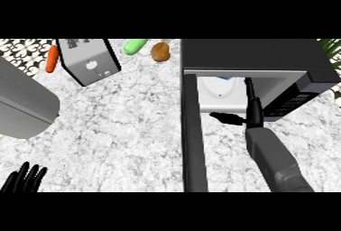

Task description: Pick up the milk, place it into the microwave and close the microwave

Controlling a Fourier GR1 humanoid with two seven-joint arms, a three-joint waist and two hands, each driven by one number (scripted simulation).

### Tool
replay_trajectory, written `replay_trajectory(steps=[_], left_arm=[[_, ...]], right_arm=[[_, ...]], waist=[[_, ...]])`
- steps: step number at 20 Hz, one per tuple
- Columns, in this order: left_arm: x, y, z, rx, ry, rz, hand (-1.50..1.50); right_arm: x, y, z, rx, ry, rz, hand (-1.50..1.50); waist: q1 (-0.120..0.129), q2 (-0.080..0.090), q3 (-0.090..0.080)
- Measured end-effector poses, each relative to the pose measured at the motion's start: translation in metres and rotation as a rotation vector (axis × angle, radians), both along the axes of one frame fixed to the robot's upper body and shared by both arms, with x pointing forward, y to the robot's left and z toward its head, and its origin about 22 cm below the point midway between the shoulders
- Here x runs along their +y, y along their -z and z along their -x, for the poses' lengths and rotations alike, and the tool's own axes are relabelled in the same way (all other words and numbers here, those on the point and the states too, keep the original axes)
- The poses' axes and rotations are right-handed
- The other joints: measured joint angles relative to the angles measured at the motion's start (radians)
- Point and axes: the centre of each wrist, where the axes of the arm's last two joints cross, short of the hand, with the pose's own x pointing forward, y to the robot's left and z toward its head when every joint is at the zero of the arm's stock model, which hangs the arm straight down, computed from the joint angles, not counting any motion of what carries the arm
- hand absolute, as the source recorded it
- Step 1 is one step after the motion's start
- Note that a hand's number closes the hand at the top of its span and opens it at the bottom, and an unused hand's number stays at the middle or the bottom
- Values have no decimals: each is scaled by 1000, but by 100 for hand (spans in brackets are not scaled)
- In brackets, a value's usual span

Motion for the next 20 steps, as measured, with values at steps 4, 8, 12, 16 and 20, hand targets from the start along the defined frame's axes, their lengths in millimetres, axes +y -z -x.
replay_trajectory(steps=[4,8,12,16,20], left_arm=[[-12,-4,-1,6,74,32,-150],[-21,-2,-6,12,137,45,-150],[-33,-1,-10,10,207,49,-150],[-48,-5,-20,15,281,10,150],[-65,-11,-31,19,340,-29,150]], right_arm=[[7,17,18,21,-86,-96,-150],[5,34,41,23,-159,-176,-150],[1,46,66,12,-192,-234,-150],[-10,54,95,5,-196,-253,-150],[-24,51,123,-22,-196,-303,-150]], waist=[[-13,-5,0],[-23,-8,-1],[-31,-10,-2],[-37,-11,-2],[-41,-11,-2]])
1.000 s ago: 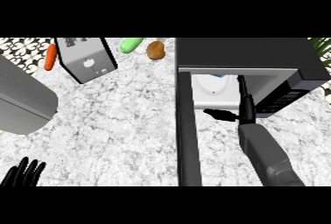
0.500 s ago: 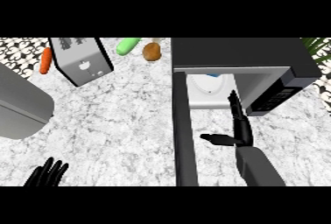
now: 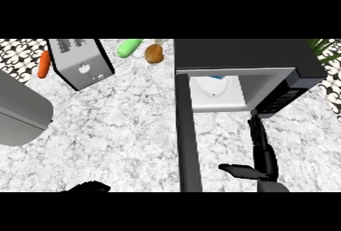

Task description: Pick up the milk, place it into the microwave and close the microwave

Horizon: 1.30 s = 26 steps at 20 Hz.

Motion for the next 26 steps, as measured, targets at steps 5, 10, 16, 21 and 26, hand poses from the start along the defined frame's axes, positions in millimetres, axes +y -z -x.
replay_trajectory(steps=[5,10,16,21,26], left_arm=[[-26,-4,-20,-11,41,-48,150],[-60,-5,-46,-28,81,-116,150],[-102,1,-80,-68,141,-183,150],[-147,0,-100,-118,208,-236,150],[-191,9,-115,-134,259,-304,150]], right_arm=[[-32,-18,38,-34,8,-55,150],[-49,-41,72,-54,37,-96,-150],[-83,-68,96,-77,84,-108,-150],[-100,-79,107,-94,98,-62,-150],[-103,-103,108,-127,66,-46,-150]], waist=[[0,3,0],[7,6,1],[13,9,1],[12,10,1],[-1,11,1]])
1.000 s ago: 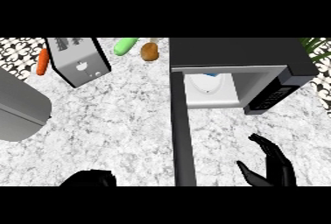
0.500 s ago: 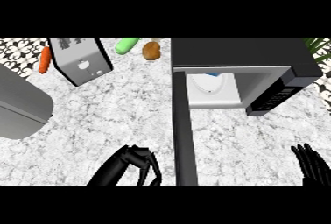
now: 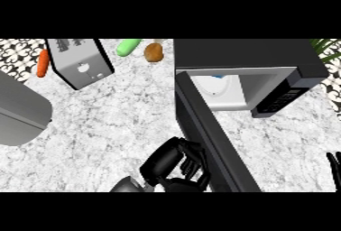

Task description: Pick up the milk, place it into the microwave and close the microwave

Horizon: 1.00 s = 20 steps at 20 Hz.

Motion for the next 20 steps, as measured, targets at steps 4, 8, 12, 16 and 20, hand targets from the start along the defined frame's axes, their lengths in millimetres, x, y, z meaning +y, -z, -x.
replay_trajectory(steps=[4,8,12,16,20], left_arm=[[-28,10,2,28,-4,-58,150],[-45,22,3,84,20,-118,150],[-57,24,-3,118,45,-166,-150],[-62,22,-5,130,22,-124,150],[-68,7,-15,118,2,-42,150]], right_arm=[[-8,-16,2,-31,-21,6,-150],[-5,-36,-8,-63,-84,-6,-150],[-4,-50,-14,-80,-152,-2,-150],[0,-65,-22,-110,-227,0,-150],[1,-80,-29,-137,-300,9,-150]], waist=[[-8,1,0],[-30,6,-1],[-62,12,-1],[-96,20,-2],[-135,28,-4]])
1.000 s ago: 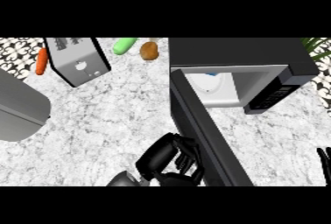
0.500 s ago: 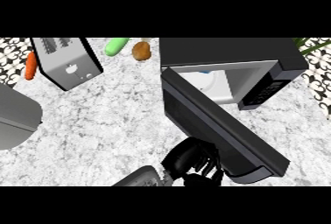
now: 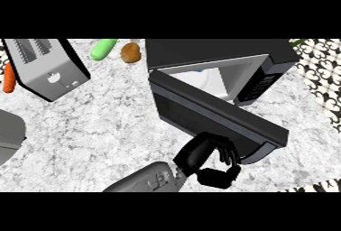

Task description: Pick up the milk, place it into the microwave and close the microwave

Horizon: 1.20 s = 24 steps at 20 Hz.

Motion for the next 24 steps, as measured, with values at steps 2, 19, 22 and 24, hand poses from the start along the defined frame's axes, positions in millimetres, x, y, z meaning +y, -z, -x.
replay_trajectory(steps=[2,19,22,24], left_arm=[[-2,-7,-6,-13,-8,45,150],[-16,-62,-64,-86,-134,157,150],[-14,-67,-73,-90,-167,155,150],[-13,-71,-80,-96,-188,157,150]], right_arm=[[0,-6,-4,-11,-33,6,-150],[4,-48,-21,-75,-196,42,-150],[3,-53,-22,-80,-221,46,-150],[4,-57,-24,-86,-235,50,-150]], waist=[[-20,6,-1],[-173,41,2],[-193,47,4],[-205,50,3]])
